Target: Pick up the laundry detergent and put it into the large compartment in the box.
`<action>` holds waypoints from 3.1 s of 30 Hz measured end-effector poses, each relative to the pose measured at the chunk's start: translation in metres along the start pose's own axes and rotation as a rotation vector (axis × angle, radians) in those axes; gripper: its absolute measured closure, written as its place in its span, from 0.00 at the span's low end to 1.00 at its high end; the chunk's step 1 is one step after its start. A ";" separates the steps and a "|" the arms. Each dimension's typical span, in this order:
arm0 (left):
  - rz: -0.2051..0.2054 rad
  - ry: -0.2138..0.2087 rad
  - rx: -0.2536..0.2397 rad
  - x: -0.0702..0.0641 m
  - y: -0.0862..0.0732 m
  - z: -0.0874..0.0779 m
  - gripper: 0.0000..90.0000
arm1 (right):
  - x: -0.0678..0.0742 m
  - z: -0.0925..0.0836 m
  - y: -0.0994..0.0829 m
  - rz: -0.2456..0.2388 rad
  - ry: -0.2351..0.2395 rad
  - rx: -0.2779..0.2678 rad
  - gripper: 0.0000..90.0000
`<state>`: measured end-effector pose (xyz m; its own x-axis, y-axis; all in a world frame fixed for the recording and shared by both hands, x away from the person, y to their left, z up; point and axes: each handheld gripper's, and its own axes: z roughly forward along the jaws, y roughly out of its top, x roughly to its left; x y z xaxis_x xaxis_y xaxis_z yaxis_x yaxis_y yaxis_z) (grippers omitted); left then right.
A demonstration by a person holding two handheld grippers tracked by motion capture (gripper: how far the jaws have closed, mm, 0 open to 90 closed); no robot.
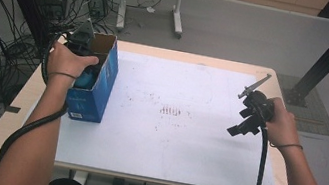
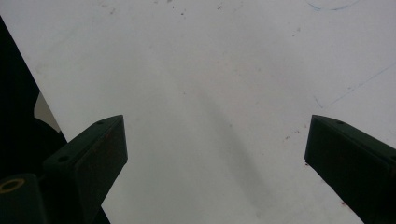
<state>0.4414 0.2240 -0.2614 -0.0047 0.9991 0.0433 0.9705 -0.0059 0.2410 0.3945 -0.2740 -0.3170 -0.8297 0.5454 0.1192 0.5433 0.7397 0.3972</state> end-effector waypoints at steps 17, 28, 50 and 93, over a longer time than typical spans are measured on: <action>0.003 0.013 -0.030 -0.005 -0.001 -0.020 0.31 | 0.002 -0.003 0.000 -0.005 -0.008 -0.008 0.06; 0.029 0.015 -0.067 -0.015 -0.004 -0.047 0.20 | 0.005 -0.005 0.002 -0.011 -0.010 -0.007 0.06; 0.151 0.011 -0.154 -0.055 -0.017 -0.115 0.08 | 0.007 -0.003 0.007 -0.023 -0.008 -0.002 0.06; 0.427 -0.122 -0.048 -0.159 -0.040 -0.073 0.07 | 0.009 -0.006 0.006 -0.021 -0.014 0.004 0.06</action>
<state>0.3854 0.0624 -0.2075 0.4250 0.9045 0.0344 0.8670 -0.4177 0.2715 0.3897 -0.2671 -0.3084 -0.8391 0.5351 0.0980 0.5262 0.7526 0.3960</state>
